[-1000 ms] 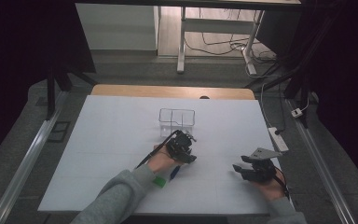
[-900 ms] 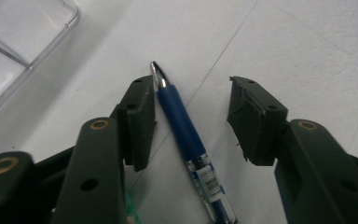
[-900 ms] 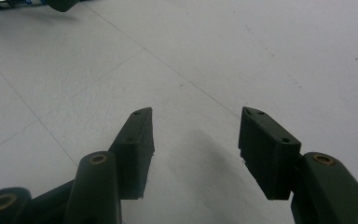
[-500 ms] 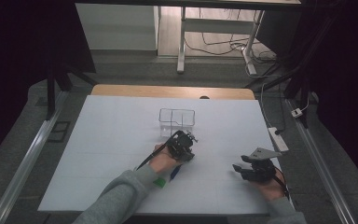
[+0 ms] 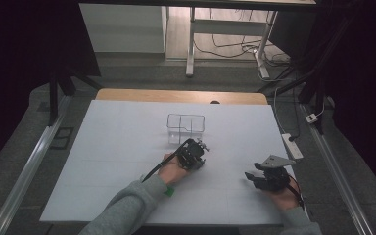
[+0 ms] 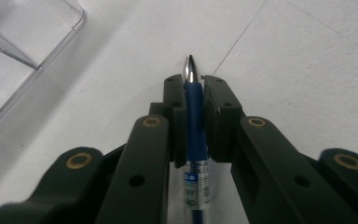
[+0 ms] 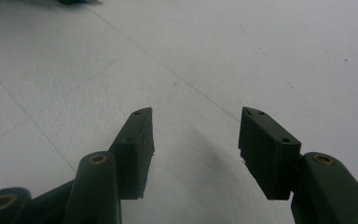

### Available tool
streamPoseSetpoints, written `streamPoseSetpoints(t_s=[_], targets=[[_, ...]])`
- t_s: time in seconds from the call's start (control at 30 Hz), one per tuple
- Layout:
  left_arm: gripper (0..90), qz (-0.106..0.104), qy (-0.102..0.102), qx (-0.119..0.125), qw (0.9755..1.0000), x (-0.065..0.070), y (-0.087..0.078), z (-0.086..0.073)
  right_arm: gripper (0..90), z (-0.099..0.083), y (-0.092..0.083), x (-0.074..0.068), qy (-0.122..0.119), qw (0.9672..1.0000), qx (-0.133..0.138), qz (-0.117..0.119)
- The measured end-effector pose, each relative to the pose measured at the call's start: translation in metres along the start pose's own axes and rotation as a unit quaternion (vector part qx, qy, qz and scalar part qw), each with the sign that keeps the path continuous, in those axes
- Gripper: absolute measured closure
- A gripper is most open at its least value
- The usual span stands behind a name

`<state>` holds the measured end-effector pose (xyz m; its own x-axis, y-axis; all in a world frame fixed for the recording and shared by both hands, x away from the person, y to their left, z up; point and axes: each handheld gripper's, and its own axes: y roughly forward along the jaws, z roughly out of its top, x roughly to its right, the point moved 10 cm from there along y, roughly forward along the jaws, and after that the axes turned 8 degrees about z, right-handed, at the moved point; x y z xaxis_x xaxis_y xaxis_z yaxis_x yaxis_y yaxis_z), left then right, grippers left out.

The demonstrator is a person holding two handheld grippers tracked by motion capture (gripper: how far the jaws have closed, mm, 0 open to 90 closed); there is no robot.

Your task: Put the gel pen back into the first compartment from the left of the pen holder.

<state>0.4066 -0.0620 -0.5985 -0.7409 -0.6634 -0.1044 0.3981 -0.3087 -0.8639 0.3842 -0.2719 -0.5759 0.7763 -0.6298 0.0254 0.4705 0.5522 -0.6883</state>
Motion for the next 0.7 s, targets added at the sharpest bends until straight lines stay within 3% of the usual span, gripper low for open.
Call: streamPoseSetpoints(t_s=[0.4,0.7], targets=[[79.8,-0.016,-0.006,0.012,0.9998,0.001,-0.001,0.002,45.1,-0.001,0.0,0.002,0.003,1.0,0.0,-0.004],[79.8,-0.035,-0.008,0.046,0.9983,0.003,-0.018,0.007,45.1,-0.001,-0.001,0.003,0.004,1.0,0.001,-0.006]])
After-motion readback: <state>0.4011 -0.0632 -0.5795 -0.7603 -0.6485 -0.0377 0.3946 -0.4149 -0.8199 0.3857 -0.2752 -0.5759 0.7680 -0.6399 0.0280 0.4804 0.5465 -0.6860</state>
